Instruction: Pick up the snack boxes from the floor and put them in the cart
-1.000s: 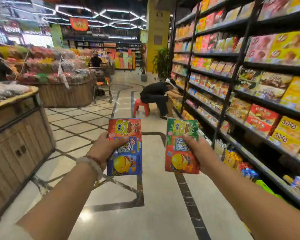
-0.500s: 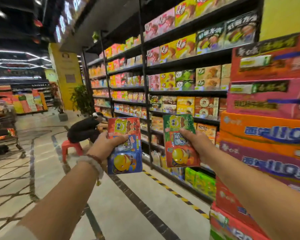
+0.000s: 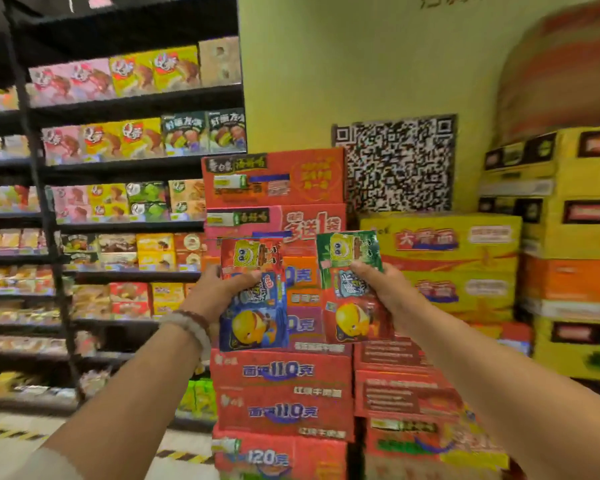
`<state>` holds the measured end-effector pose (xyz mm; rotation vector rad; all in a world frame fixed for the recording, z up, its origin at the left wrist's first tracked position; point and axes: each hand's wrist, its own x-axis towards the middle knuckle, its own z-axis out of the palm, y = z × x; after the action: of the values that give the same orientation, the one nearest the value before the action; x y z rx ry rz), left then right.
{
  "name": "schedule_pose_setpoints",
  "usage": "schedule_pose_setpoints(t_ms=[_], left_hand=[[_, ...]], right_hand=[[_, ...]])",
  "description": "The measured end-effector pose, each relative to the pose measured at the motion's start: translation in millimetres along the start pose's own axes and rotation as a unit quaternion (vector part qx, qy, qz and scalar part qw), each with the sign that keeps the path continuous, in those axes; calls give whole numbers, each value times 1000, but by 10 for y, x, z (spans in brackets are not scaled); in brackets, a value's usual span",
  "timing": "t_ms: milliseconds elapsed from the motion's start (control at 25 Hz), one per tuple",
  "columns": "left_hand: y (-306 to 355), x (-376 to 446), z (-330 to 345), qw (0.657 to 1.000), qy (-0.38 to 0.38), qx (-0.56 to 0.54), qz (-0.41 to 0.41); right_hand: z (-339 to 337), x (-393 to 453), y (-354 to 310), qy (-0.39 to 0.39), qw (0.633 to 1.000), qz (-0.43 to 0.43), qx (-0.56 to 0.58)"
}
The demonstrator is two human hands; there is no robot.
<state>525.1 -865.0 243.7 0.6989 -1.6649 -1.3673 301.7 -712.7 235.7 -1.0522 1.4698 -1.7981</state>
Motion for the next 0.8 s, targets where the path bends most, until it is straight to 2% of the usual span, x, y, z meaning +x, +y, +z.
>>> schedule_pose_setpoints(t_ms=[240, 360, 680, 800], left_hand=[[263, -298, 2156, 987, -146, -73, 2], [398, -547, 3082, 973, -207, -103, -8], [697, -1274, 5225, 916, -370, -152, -7], [742, -1493, 5924, 882, -439, -169, -20]], right_hand=[[-1881, -960, -456, 173, 982, -9, -72], [-2680, -1515, -661, 230, 969, -19, -89], [-4276, -2796, -1003, 389, 916, -49, -91], [-4740, -3139, -1042, 442, 891, -55, -88]])
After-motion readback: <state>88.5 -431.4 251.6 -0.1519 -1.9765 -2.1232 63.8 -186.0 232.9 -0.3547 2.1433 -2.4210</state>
